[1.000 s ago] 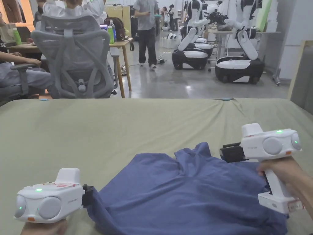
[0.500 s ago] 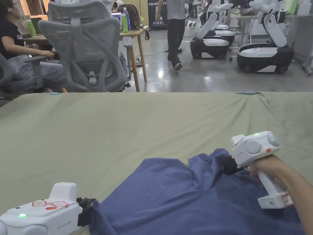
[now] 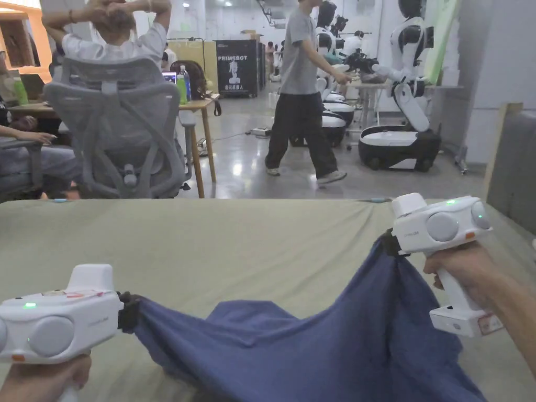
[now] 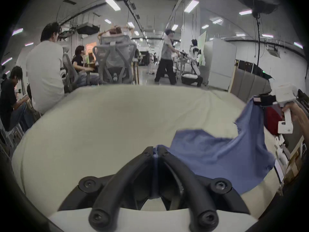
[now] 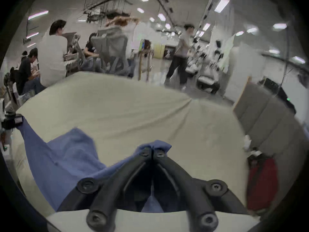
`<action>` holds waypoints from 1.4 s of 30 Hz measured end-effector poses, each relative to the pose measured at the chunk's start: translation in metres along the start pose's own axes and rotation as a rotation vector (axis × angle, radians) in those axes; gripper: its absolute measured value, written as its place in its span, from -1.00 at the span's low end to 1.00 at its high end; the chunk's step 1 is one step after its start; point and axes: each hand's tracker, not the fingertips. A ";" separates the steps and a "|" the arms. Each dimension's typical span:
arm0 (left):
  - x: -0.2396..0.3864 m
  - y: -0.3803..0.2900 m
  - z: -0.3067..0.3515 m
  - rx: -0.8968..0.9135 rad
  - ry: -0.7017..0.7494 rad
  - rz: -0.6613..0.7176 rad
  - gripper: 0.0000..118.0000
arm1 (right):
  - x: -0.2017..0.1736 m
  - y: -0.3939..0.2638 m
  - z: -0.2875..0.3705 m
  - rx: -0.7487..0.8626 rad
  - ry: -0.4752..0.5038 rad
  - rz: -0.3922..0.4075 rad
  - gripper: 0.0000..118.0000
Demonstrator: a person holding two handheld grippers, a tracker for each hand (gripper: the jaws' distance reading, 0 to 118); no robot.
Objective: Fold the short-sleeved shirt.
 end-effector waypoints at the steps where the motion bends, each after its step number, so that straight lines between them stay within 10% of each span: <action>1: -0.001 0.016 0.001 0.022 0.001 0.000 -0.96 | 0.010 0.008 0.014 0.027 -0.032 -0.008 -0.99; 21: 0.029 0.368 0.012 0.407 0.037 -0.022 -0.96 | 0.115 0.248 0.177 0.499 -0.361 -0.208 -0.99; 42: 0.001 0.328 -0.058 0.343 0.068 -0.030 -0.96 | 0.108 0.232 0.090 0.460 -0.312 -0.248 -0.99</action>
